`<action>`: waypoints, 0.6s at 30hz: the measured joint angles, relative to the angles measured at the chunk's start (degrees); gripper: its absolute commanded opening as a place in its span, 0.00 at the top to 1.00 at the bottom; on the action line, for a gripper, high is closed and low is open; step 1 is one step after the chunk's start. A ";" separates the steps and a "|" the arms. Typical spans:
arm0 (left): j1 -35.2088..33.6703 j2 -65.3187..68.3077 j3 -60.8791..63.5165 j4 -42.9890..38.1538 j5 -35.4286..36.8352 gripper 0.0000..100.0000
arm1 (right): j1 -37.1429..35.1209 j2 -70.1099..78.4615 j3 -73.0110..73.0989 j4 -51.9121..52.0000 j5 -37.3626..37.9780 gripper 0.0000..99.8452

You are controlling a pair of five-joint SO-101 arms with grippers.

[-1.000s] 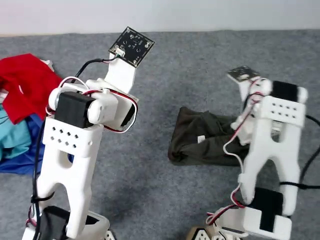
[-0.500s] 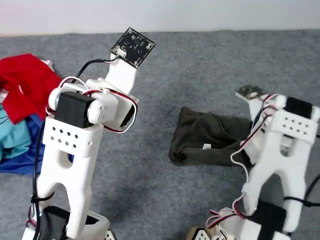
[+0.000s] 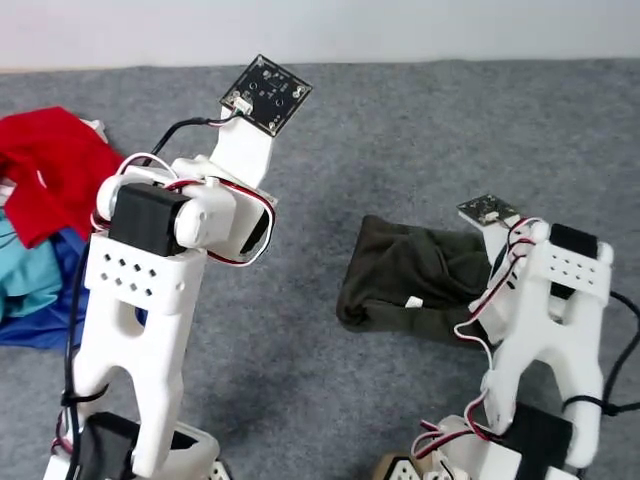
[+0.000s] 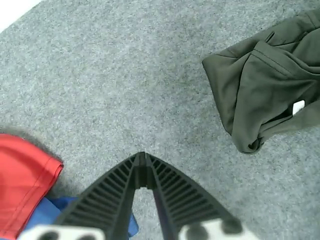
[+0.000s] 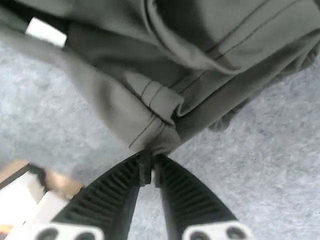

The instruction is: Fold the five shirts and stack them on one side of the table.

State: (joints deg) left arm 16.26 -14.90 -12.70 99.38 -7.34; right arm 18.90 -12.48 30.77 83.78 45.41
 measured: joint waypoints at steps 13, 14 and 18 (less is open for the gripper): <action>0.00 0.00 0.00 0.00 0.00 1.00 | 0.00 -5.45 -12.57 8.09 -1.14 0.81; 0.00 0.00 0.00 0.00 0.00 1.00 | 0.00 -5.45 -13.45 8.00 -2.02 0.81; 0.00 0.00 0.00 0.00 0.00 1.00 | -3.78 -3.78 -14.59 5.71 -4.92 0.81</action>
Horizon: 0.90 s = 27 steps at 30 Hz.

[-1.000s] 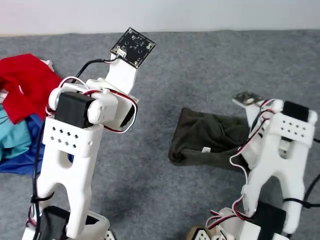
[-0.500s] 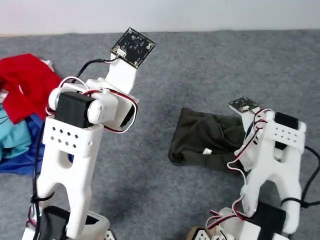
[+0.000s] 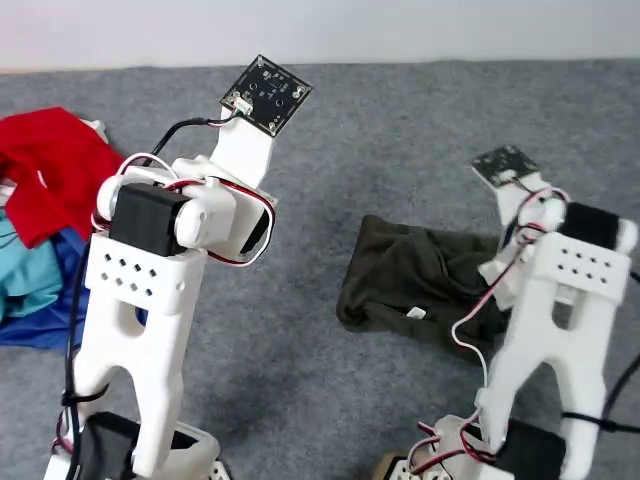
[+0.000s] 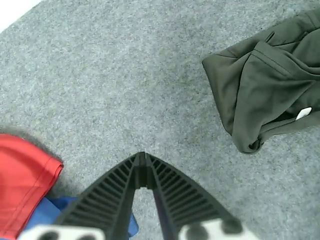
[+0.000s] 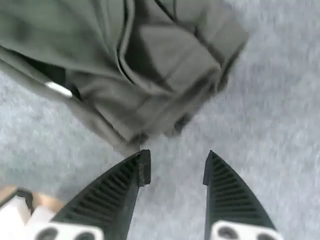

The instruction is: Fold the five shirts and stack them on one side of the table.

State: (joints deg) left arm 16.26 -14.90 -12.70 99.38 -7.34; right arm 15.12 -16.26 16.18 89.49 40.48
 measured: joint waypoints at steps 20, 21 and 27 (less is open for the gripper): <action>0.00 0.00 0.00 0.00 0.00 1.00 | -13.54 30.42 -17.41 -11.78 -10.73 0.81; 0.00 0.00 0.00 0.00 0.00 1.00 | -14.24 31.38 -19.16 -10.55 -10.73 0.81; 0.00 0.00 0.00 0.00 0.00 1.00 | -17.58 34.64 -25.85 -6.15 -12.04 0.81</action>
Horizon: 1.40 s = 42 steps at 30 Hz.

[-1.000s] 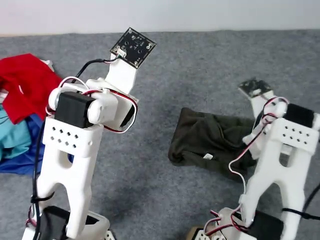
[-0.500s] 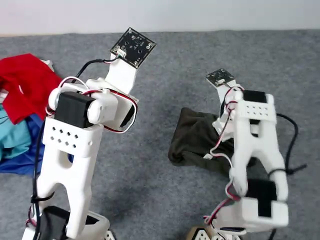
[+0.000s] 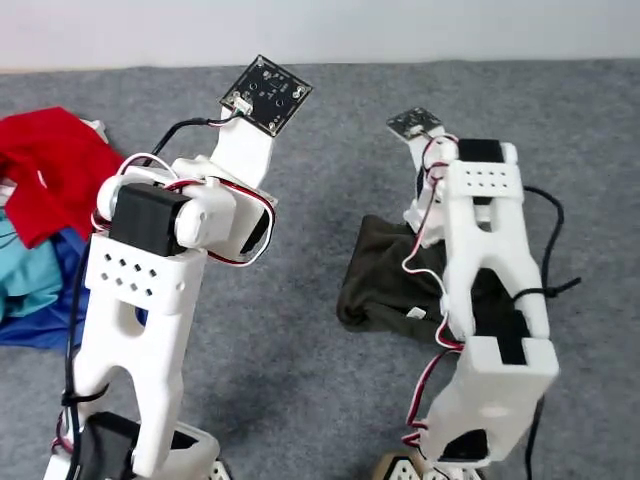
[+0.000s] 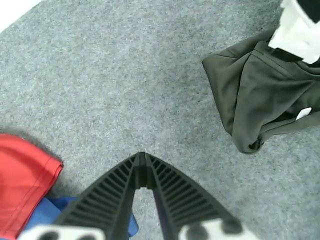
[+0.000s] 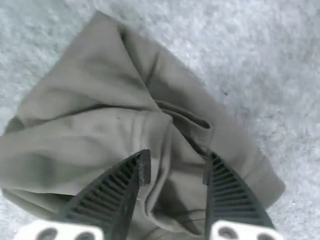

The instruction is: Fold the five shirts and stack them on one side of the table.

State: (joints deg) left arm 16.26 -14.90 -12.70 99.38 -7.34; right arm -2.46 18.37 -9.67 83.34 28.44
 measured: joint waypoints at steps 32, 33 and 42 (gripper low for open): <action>0.00 0.00 3.78 0.00 0.00 1.00 | -4.48 -4.13 -0.53 6.77 -1.14 0.99; 0.00 0.00 3.78 0.00 0.00 1.00 | -4.48 -5.19 -0.53 7.56 -0.88 0.99; 0.00 0.00 3.78 0.00 0.00 1.00 | -0.26 -8.18 -0.53 16.70 7.12 0.99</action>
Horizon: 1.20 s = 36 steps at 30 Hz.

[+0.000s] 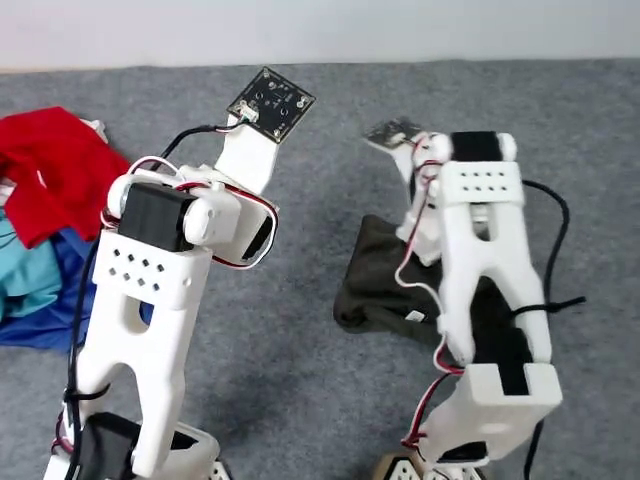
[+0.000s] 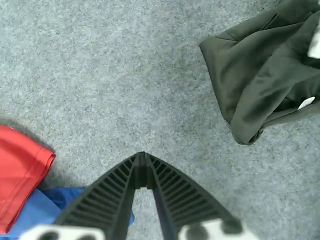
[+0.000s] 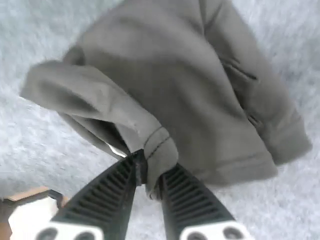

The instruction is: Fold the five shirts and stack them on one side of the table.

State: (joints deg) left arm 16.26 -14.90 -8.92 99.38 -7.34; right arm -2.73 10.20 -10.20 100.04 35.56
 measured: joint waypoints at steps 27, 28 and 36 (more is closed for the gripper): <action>0.00 0.00 0.00 0.00 0.00 1.00 | 17.23 -15.56 30.95 -0.44 21.98 0.99; 0.00 0.00 0.00 0.00 0.00 1.00 | 17.49 -15.56 32.00 -1.05 22.07 0.98; 0.00 0.00 0.00 0.00 0.00 1.00 | 18.29 -16.97 32.70 -2.99 20.31 0.76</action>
State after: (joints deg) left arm 16.26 -14.90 -8.92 99.38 -7.34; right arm 15.56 -6.77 22.51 97.05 55.87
